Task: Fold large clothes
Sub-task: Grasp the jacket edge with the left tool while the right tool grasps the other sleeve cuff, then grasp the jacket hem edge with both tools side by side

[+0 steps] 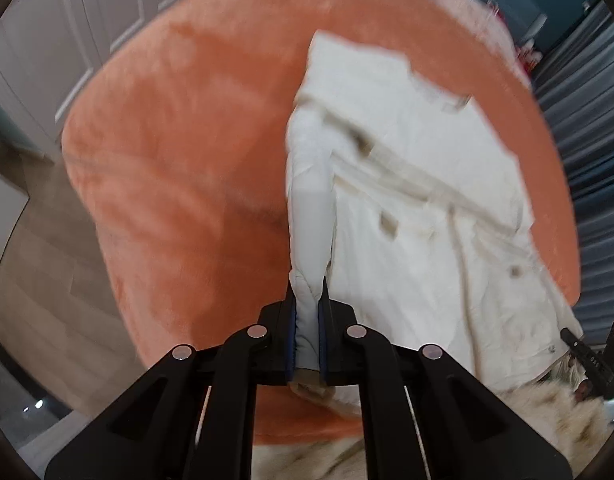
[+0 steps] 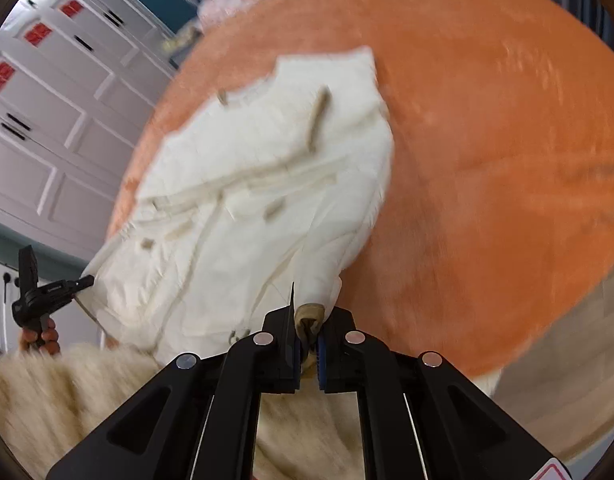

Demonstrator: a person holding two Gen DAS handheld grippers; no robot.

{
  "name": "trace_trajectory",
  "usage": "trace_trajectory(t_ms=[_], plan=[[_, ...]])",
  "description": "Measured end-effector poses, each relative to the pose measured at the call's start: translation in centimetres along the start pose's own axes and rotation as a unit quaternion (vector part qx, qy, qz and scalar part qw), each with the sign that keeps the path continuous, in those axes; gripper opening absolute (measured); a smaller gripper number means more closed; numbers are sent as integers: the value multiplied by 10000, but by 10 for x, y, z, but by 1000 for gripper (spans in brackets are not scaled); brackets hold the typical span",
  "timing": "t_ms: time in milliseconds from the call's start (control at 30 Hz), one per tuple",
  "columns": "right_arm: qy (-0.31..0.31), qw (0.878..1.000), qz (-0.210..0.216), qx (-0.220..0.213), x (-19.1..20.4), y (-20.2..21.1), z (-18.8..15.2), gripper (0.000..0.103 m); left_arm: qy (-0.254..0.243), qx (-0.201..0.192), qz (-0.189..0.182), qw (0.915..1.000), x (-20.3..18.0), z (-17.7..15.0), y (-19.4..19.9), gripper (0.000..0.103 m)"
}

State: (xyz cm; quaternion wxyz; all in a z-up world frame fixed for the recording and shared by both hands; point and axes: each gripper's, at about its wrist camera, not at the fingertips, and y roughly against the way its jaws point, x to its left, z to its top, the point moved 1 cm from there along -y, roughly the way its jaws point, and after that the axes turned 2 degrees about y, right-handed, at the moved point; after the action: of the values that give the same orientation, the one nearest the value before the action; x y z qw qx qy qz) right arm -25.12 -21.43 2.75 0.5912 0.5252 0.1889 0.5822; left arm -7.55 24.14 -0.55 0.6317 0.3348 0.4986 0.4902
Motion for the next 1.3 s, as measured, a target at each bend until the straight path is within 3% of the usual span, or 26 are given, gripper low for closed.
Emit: trace_trajectory(t_ms=[67,167,300,533,767,833,867,900,967,1100,1167,1300], plan=[[72,9989,36,-452,4,4,24,5,-94,-589,-113,9982,-13,27,15,7],[51,9927,100,-1200,5,4,65,5,-214,-1155,-216,9928,-29,62,21,7],[-30,9799,-45,-1992,0,-13,119,5,-337,-1677,-112,9852,-47,104,10,8],[-185,9731,-395,-2262,-4,-60,181,5,-163,-1860,137,9823,-71,185,-47,9],[-484,9731,-431,-2213,-14,-97,212,10,-107,-1718,496,9838,-76,216,-104,14],[-673,9705,-271,-2301,-16,-99,216,18,-132,-1779,671,9817,-77,219,-108,20],[-747,9691,-182,-2346,-16,-98,218,18,-143,-1941,828,9774,-78,220,-103,33],[-793,9677,-104,-2391,-14,-97,220,21,-165,-2105,929,9730,-79,220,-97,54],[-725,9648,-132,-2524,-8,-94,222,26,-167,-2482,785,9654,-80,223,-79,72],[-387,9521,-507,-2990,5,-80,220,58,-312,-2429,744,9667,-81,234,-73,80],[-244,9513,-677,-2997,6,-80,223,60,-319,-2292,727,9701,-79,240,-80,80],[-128,9633,-817,-2554,-7,-100,231,62,-227,-1753,467,9831,-75,245,-110,87]])
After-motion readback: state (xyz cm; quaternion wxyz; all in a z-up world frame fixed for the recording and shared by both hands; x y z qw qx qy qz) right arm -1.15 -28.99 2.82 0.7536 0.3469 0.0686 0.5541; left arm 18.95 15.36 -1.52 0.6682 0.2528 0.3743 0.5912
